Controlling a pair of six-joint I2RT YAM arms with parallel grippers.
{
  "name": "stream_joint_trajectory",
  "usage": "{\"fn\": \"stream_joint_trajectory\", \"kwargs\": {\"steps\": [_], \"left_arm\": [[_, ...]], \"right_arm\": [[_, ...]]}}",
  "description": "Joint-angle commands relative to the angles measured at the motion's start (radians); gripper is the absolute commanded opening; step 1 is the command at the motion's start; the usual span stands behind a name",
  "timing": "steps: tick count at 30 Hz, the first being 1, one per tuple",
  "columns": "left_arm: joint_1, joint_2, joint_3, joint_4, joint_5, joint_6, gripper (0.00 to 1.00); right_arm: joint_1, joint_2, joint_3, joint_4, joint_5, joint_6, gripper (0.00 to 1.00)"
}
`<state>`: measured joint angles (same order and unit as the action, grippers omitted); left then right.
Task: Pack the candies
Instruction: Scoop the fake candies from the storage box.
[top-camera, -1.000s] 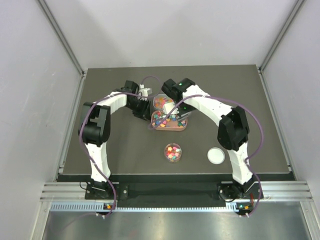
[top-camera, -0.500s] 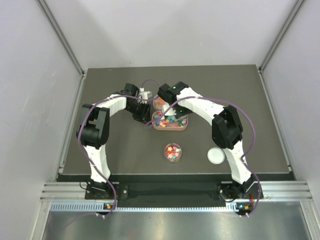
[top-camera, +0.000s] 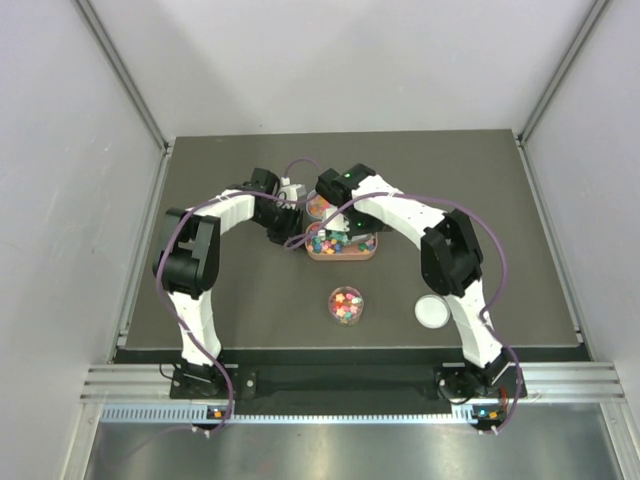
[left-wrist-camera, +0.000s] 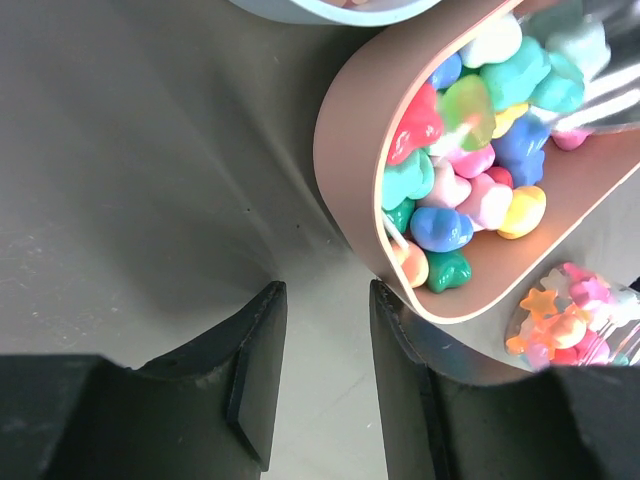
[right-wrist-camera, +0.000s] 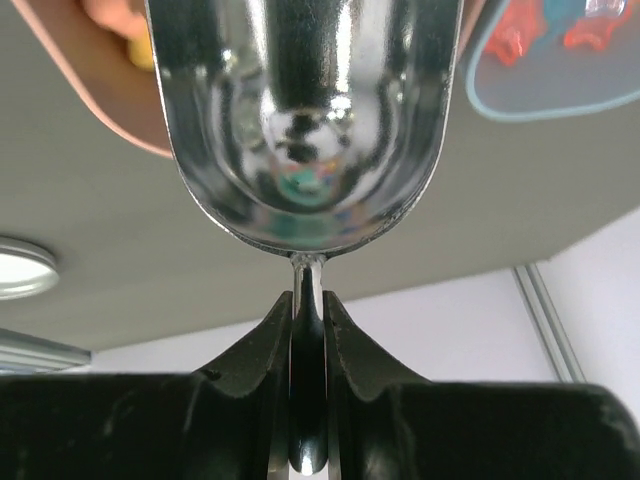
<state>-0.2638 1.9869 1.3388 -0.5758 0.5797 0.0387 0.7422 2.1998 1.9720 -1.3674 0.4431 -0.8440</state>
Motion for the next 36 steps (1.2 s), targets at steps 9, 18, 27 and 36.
{"fn": "stream_joint_trajectory", "kwargs": {"steps": [9,18,27,36], "left_arm": [[-0.029,-0.028,0.016,0.031,0.052,0.0,0.44],[-0.029,-0.02,0.025,0.016,0.031,0.013,0.44],[-0.009,-0.022,0.034,-0.012,0.003,0.036,0.45],[0.086,-0.014,0.106,-0.073,0.006,0.081,0.46]], "right_arm": [[-0.004,0.031,0.116,-0.088,-0.227,-0.009,0.0],[-0.027,0.009,-0.037,0.026,-0.346,0.008,0.0],[-0.084,-0.051,-0.114,0.119,-0.409,0.042,0.0],[-0.119,-0.144,-0.193,0.26,-0.464,0.054,0.0]]}}
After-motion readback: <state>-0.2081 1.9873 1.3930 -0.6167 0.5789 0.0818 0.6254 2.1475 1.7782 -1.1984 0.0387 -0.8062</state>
